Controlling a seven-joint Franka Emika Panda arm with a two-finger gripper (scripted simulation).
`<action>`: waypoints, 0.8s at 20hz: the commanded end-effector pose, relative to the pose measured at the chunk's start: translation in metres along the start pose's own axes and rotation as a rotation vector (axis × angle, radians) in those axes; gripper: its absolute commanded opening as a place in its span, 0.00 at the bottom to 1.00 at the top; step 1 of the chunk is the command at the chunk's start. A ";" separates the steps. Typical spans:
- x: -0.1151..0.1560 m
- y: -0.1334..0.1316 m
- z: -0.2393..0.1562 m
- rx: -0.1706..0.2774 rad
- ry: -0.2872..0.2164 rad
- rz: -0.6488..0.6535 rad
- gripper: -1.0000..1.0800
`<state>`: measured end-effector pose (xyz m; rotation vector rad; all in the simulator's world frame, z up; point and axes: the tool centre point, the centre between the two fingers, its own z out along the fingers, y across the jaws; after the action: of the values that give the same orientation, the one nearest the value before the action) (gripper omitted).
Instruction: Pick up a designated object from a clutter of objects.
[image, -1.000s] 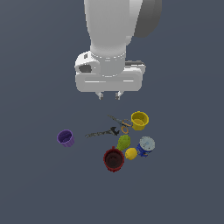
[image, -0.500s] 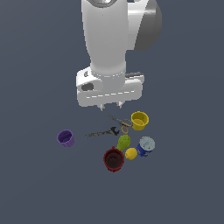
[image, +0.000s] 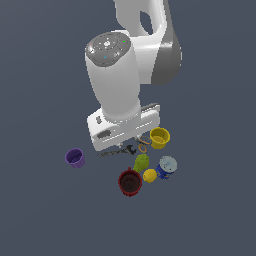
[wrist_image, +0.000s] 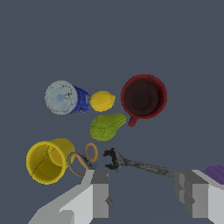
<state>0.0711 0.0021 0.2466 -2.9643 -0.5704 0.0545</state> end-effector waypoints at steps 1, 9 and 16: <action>0.009 0.004 0.013 0.029 0.005 -0.057 0.62; 0.036 0.016 0.051 0.129 0.046 -0.228 0.62; 0.057 0.029 0.081 0.219 0.118 -0.362 0.62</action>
<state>0.1250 0.0062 0.1687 -2.6260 -0.9722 -0.0621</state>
